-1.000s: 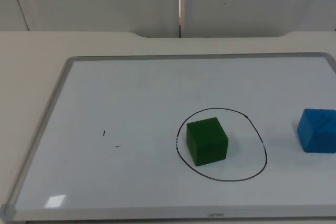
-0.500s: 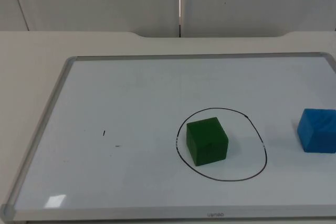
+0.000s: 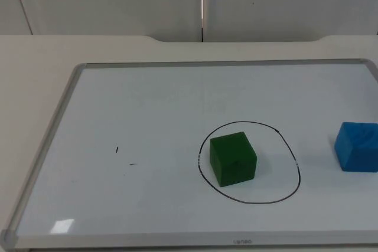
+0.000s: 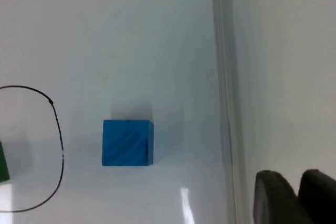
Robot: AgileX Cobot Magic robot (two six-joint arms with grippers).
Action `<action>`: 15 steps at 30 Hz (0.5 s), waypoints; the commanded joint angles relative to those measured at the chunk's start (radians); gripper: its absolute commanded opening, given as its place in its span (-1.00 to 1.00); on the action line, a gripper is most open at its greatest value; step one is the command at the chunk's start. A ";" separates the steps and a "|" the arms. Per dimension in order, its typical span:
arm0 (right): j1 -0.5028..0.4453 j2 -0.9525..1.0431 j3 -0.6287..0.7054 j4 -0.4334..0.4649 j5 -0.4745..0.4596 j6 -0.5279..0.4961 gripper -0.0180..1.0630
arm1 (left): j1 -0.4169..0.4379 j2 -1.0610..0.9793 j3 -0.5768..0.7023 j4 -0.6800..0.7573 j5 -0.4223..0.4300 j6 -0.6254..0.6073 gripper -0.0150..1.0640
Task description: Push the two cubes into the marked area.
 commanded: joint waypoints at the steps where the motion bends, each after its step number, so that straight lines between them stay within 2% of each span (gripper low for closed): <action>1: 0.001 0.023 -0.008 -0.005 -0.020 0.002 -0.73 | 0.003 -0.003 0.005 0.002 0.004 0.002 -0.98; 5: 0.001 0.077 -0.001 -0.009 -0.059 0.002 -0.73 | 0.003 -0.003 0.005 0.002 0.004 0.002 -0.98; 15: 0.001 0.217 0.000 -0.011 -0.079 -0.003 -0.73 | 0.003 -0.003 0.005 0.002 0.004 0.002 -0.98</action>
